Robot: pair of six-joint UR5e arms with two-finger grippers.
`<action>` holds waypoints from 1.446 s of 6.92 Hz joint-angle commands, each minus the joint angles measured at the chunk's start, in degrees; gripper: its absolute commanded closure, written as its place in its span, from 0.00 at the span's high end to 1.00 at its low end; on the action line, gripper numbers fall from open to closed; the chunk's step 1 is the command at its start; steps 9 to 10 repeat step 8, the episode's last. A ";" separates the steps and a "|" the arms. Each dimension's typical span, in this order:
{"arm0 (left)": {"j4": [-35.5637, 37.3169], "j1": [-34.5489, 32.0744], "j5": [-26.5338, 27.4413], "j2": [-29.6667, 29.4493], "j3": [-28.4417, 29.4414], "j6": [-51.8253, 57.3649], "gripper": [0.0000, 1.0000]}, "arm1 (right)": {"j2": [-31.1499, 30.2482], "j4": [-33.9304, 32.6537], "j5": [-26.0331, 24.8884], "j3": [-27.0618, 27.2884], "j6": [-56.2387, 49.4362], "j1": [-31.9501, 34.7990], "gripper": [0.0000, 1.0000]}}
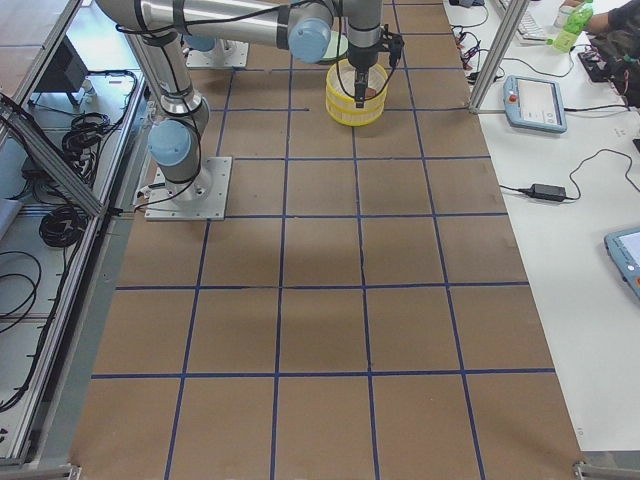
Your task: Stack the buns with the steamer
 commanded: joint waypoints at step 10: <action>-4.82 3.19 -0.84 3.01 -0.72 -0.74 1.00 | 0.48 -0.86 -2.34 1.29 4.82 8.74 1.00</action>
